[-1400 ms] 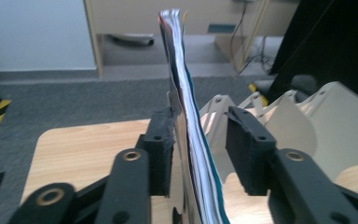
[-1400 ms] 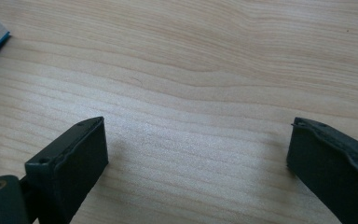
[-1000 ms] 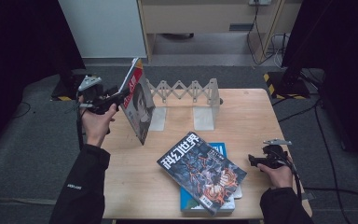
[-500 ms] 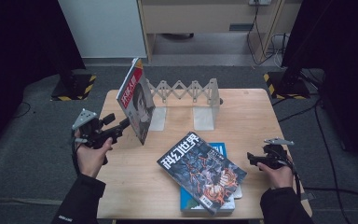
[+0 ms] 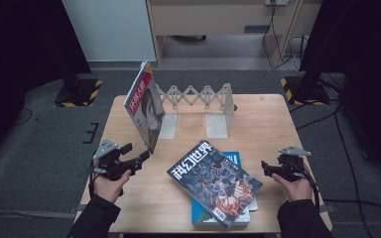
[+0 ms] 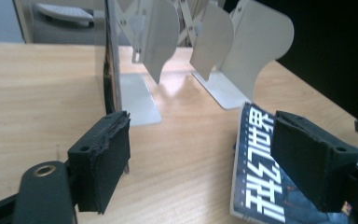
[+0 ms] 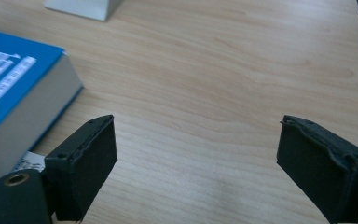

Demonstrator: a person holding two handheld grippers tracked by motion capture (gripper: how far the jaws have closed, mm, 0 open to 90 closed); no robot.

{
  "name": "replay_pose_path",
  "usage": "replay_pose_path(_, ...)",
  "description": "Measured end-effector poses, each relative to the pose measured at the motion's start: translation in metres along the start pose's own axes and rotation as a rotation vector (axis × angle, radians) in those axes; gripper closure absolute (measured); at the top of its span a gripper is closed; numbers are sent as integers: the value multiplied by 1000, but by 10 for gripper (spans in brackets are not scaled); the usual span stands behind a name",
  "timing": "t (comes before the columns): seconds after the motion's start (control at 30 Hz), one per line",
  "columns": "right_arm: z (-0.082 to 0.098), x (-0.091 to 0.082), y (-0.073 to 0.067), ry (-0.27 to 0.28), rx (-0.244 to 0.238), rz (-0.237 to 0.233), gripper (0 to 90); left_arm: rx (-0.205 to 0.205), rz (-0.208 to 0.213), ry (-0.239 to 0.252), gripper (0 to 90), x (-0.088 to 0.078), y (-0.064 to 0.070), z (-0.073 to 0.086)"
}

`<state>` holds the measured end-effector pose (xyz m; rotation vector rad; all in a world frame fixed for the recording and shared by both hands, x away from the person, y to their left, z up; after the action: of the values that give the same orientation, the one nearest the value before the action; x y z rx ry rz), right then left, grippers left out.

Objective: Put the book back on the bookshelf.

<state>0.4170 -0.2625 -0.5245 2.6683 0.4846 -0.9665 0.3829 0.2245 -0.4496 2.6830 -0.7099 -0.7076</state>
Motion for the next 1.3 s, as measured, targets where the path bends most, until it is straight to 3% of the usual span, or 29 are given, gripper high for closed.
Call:
replay_pose_path(0.1, -2, -4, -5, 24, 9, -30, 158, -17, 12, -25, 179, 5, 0, 10)
replay_pose_path(0.5, -14, -15, -27, 81, -42, -71, 200, 17, 40, -109, 160, 23, 11, 37)
replay_pose_path(0.73, -11, -17, -38, 63, -7, -121, 232, 41, 61, -159, 171, 32, 22, 50)
replay_pose_path(0.97, -12, -21, -53, 90, -15, -148, 246, 45, 88, -194, 192, 41, 28, 58)
replay_pose_path(1.3, -11, -22, -66, 85, -28, -184, 257, 32, 91, -239, 198, 52, 26, 69)
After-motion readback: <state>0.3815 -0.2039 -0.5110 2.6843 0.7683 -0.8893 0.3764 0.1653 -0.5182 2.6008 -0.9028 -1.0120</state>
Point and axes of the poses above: each handheld gripper's, and its own axes: x roughly forward along the jaws, z roughly out of its underside, y roughly to its right, the point moved 5 cm from there along x, roughly forward along the jaws, and after that the axes turned 8 degrees about -x, right-handed, at the moved point
